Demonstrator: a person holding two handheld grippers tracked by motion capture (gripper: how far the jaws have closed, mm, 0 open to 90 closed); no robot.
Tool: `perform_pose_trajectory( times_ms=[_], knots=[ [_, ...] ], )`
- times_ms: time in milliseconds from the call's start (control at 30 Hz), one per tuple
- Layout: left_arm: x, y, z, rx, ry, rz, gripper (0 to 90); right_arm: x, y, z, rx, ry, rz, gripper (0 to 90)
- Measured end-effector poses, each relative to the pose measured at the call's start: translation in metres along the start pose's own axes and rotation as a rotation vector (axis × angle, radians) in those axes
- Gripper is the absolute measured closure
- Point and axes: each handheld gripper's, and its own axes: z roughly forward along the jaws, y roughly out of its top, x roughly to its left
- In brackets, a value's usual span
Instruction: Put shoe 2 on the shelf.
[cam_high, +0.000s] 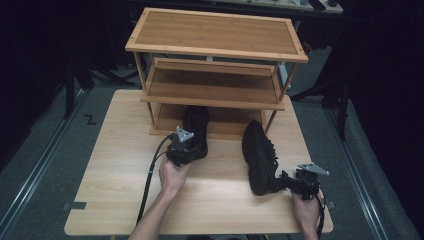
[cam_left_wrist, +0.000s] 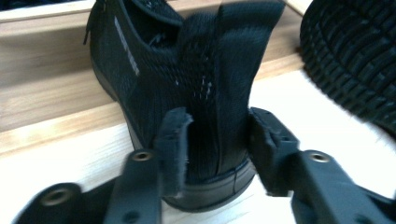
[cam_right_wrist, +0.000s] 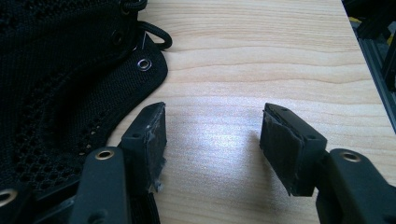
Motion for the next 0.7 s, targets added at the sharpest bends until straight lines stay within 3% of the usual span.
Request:
perform_pose_trajectory(
  times_ms=[233,700],
  knots=[
    [0.001,0.006,0.005,0.017,0.002,-0.006,71.5,0.000,0.000,0.000,0.000,0.000,0.000,41.0],
    [0.015,0.019,0.015,0.018,0.035,-0.016,74.4,0.000,0.000,0.000,-0.001,0.001,-0.001,41.0]
  ],
)
